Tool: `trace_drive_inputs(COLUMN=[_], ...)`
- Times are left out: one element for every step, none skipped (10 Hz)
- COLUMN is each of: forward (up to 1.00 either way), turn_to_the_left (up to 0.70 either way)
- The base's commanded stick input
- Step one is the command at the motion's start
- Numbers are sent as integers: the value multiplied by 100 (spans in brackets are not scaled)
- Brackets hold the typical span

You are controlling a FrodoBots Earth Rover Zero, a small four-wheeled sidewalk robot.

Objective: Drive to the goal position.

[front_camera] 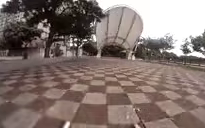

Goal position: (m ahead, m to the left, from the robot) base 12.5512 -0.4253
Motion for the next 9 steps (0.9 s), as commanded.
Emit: trace_drive_inputs(forward=[100, 100, 100, 100, 100, 100, 100, 100, 100], turn_to_the_left=[0, 0, 0, 0, 0, 0, 0, -13, -35])
